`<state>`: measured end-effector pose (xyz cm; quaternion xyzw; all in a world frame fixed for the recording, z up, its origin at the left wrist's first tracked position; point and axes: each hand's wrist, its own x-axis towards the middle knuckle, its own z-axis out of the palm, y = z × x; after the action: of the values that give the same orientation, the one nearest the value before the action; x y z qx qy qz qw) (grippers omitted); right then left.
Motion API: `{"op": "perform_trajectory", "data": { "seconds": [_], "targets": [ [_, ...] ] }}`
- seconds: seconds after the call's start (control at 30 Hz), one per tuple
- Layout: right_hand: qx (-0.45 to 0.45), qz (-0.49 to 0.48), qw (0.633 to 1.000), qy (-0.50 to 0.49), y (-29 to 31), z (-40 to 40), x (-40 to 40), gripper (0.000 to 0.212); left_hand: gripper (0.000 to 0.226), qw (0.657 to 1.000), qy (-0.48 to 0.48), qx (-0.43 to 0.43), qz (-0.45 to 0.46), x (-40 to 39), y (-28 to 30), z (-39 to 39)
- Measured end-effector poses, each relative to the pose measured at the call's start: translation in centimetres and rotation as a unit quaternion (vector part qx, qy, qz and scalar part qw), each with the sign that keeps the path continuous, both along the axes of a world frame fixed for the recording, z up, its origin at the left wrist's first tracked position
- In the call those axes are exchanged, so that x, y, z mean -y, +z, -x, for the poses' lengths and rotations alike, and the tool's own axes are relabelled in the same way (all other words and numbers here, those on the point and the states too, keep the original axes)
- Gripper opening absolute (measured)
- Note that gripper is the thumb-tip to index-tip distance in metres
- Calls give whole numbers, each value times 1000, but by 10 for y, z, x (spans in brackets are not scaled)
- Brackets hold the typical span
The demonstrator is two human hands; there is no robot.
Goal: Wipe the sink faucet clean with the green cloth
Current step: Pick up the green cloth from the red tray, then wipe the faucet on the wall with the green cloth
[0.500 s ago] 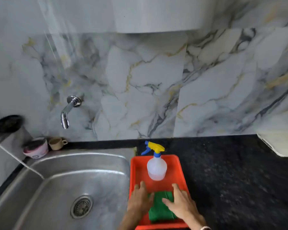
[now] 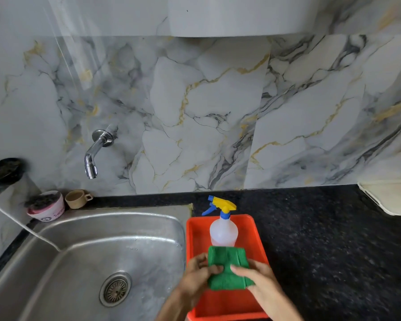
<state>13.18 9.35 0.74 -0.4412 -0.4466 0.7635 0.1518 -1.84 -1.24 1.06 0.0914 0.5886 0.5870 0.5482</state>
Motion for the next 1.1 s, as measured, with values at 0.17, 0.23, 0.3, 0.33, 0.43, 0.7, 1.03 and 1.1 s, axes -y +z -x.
{"op": "perform_trajectory", "data": {
  "seconds": [0.17, 0.23, 0.3, 0.33, 0.43, 0.7, 1.03, 1.1],
  "targets": [
    [-178, 82, 981, -9, 72, 46, 8, 46, 44, 987, -31, -56, -150, 2, 80, 46],
    [-245, 127, 961, -4, 91, 71, 11, 48, 35, 976, -22, -156, -152, 5, 112, 64],
    [-279, 140, 950, -6, 104, 101, 14, 49, 30, 936, 6, -328, -125, 12, 138, 87],
    [-286, 137, 948, -12, 108, 118, 16, 50, 32, 907, 29, -404, -115, 18, 149, 102],
    [-273, 122, 954, -11, 119, 170, 26, 50, 39, 826, 126, -537, -113, 45, 175, 159],
    [-176, -124, 965, -147, 142, 317, 48, 36, 43, 571, 319, -756, 6, 86, 204, 378],
    [3, -838, 474, 272, 206, 520, 20, 67, 61, 334, 247, -909, 36, 3, 196, 555],
    [4, -842, 478, 251, 182, 526, 13, 70, 66, 289, 274, -916, 33, -10, 185, 571]
  ]
}}
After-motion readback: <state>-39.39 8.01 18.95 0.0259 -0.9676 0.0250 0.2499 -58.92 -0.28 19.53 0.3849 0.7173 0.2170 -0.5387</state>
